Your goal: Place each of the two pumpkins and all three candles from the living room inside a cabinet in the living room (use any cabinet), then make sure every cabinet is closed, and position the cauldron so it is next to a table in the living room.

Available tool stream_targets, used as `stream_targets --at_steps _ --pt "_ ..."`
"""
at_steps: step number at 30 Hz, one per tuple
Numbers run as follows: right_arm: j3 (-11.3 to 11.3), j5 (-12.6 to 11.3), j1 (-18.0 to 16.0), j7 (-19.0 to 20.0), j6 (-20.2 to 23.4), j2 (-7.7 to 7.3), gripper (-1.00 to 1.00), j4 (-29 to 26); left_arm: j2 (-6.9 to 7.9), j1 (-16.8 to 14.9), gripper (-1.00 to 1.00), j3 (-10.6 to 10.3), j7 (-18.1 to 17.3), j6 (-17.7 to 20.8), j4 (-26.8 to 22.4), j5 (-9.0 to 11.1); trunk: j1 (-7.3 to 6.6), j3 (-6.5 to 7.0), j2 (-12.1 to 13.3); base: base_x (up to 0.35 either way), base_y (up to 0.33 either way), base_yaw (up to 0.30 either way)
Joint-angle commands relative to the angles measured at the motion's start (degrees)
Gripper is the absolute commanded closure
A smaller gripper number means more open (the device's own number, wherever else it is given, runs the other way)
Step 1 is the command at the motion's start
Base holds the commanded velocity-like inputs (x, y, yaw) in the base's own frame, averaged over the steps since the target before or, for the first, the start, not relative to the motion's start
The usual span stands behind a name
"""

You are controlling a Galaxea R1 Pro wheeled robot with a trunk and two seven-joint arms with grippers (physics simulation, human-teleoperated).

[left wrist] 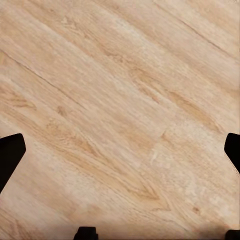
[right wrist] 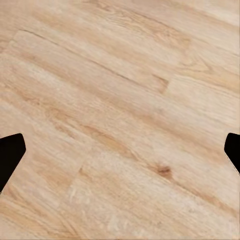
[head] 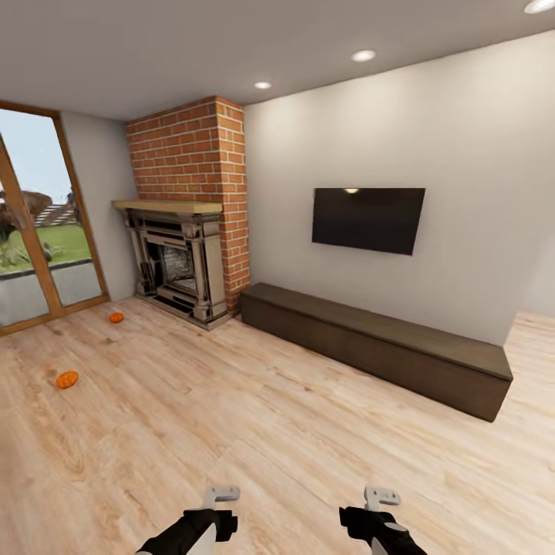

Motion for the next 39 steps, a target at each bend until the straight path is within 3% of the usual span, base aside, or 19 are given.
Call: stream_targets --at_steps 1,10,26,39 --pt "0.45 -0.40 -0.03 -0.50 0.28 -0.07 -1.00 -0.14 0.02 -0.04 -1.00 -0.49 0.40 0.27 -0.11 0.56 0.05 -0.09 -0.07 0.323 -0.126 0.115" --pt "0.47 -0.40 -0.04 -0.42 0.28 -0.09 -1.00 -0.14 0.02 -0.03 -1.00 -0.49 0.40 0.26 -0.11 0.56 0.05 -0.09 -0.07 0.318 -0.138 0.058" --pt "0.48 -0.35 -0.04 -0.42 0.28 -0.11 -1.00 -0.14 0.02 -0.03 -1.00 -0.49 0.40 0.26 -0.11 0.56 0.05 -0.09 -0.07 0.317 -0.094 0.251" --pt "0.45 -0.39 -0.03 -0.33 0.28 -0.12 -1.00 -0.14 0.02 -0.03 -1.00 -0.49 0.40 0.26 -0.11 0.56 0.05 -0.09 -0.07 0.321 -0.003 0.028"
